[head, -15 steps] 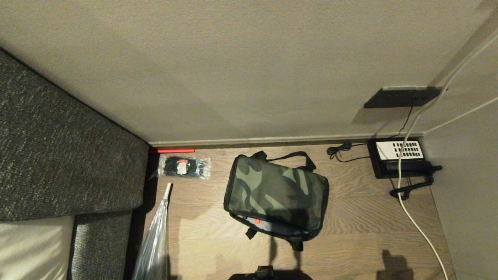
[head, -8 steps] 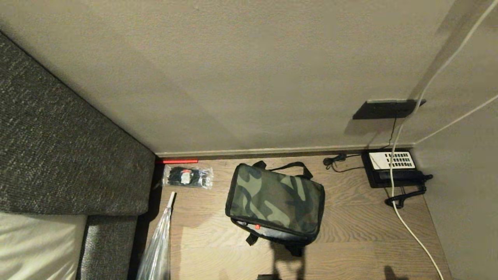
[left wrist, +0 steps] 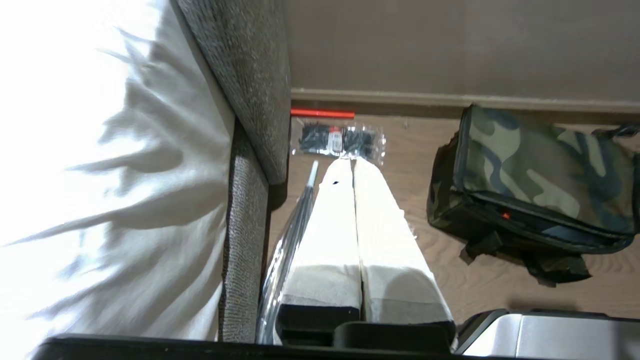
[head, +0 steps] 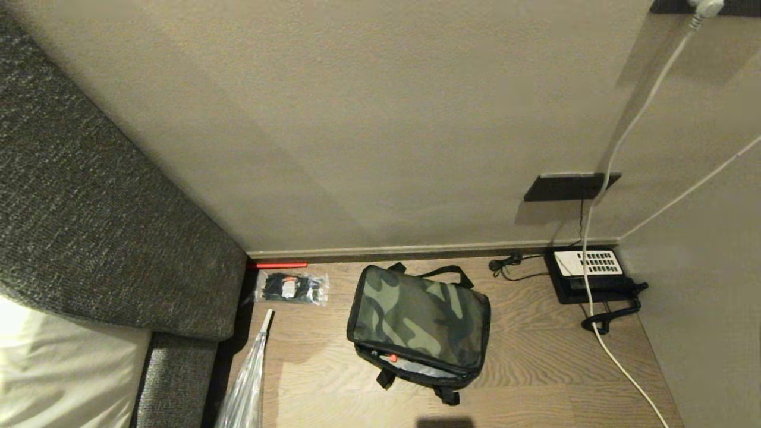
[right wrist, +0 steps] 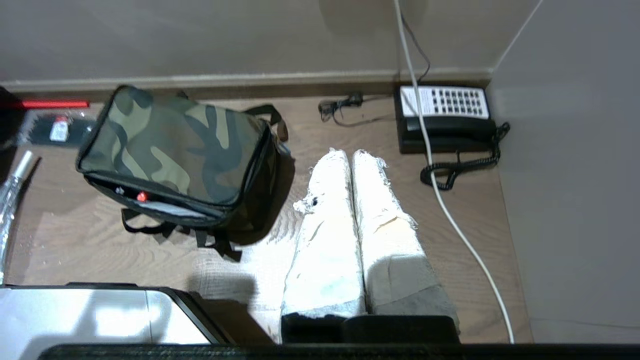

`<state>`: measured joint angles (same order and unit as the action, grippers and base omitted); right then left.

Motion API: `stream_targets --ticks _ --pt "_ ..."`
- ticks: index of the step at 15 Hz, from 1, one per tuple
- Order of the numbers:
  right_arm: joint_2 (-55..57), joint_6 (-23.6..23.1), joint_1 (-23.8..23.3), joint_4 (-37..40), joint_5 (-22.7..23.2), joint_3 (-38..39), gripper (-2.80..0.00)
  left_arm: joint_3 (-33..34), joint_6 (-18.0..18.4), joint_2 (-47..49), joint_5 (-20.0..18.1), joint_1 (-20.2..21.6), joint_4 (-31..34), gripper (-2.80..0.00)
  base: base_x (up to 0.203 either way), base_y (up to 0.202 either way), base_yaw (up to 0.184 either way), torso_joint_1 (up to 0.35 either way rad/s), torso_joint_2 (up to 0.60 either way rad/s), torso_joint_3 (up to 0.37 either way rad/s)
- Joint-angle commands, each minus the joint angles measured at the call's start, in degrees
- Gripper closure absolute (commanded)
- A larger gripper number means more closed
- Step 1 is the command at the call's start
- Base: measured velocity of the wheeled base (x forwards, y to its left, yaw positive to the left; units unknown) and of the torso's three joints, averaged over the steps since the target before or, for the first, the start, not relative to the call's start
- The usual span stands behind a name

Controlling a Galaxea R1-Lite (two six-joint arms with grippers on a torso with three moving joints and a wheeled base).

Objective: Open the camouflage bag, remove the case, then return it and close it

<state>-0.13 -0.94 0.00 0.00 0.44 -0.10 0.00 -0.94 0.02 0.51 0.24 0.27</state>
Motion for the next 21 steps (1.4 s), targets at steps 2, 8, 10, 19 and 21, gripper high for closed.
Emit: stream_targets --ticks 2,8,10,19,21 --pt "0.0 0.0 0.0 0.0 0.0 0.0 0.0 0.2 0.0 0.0 0.0 0.0 0.0 0.0 0.0 0.0 0.0 0.002 0.0 0.201" --pt "0.0 0.0 0.0 0.0 0.0 0.0 0.0 0.2 0.0 0.0 0.0 0.0 0.0 0.0 0.0 0.0 0.0 0.002 0.0 0.202" --pt "0.0 0.0 0.0 0.0 0.0 0.0 0.0 0.2 0.0 0.0 0.0 0.0 0.0 0.0 0.0 0.0 0.0 0.002 0.0 0.205" --pt "0.0 0.0 0.0 0.0 0.0 0.0 0.0 0.2 0.0 0.0 0.0 0.0 0.0 0.0 0.0 0.0 0.0 0.002 0.0 0.201" --pt "0.0 0.0 0.0 0.1 0.0 0.0 0.0 0.2 0.0 0.0 0.0 0.0 0.0 0.0 0.0 0.0 0.0 0.002 0.0 0.205"
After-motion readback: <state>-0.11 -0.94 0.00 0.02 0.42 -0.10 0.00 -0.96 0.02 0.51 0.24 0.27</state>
